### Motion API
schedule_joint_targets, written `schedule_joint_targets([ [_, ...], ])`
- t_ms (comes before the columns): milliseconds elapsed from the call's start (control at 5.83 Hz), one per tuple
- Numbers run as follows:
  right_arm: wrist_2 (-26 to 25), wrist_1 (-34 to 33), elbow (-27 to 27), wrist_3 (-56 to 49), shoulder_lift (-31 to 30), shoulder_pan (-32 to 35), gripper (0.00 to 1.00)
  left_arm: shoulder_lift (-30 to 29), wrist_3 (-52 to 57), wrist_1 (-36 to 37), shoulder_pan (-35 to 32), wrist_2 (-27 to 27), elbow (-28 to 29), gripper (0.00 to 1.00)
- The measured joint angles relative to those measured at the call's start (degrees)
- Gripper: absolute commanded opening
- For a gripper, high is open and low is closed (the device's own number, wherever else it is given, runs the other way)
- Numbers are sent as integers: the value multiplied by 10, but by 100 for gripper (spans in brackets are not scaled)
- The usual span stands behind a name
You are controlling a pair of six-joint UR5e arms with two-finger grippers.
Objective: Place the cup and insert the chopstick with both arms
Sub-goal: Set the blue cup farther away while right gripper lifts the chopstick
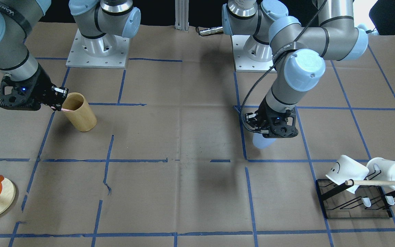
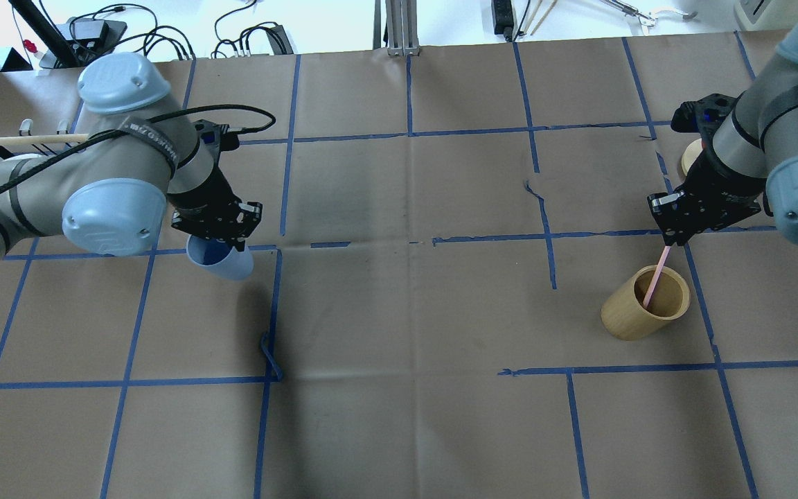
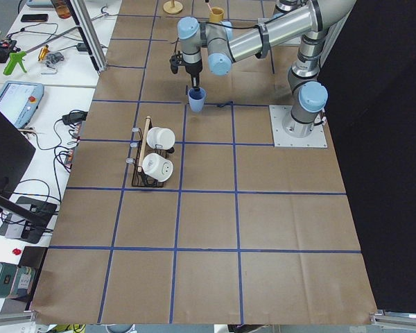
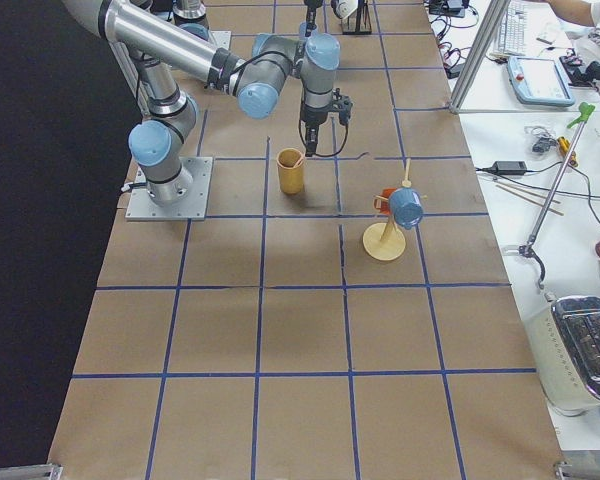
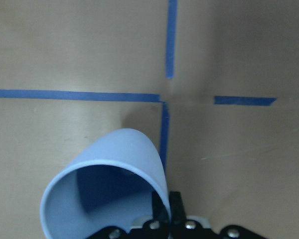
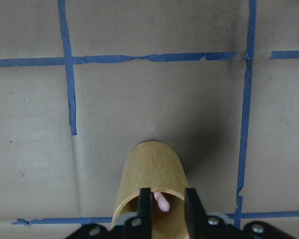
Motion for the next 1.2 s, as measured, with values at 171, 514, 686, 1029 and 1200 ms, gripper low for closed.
schedule_joint_targets([
  [171,-1,9,-23,0,-3,1,8,-32,-97,15,-68,0,37,0],
  [514,0,74,-122,3,-3,6,8,-105,-257,59,-171,6,103,0],
  [686,1,109,-173,6,-1,13,8,-134,-300,73,-193,7,132,0],
  [1029,0,140,-233,47,9,53,8,-165,-325,85,-209,1,157,3],
  [1200,0,147,-248,83,11,78,8,-170,-327,86,-216,1,159,98],
])
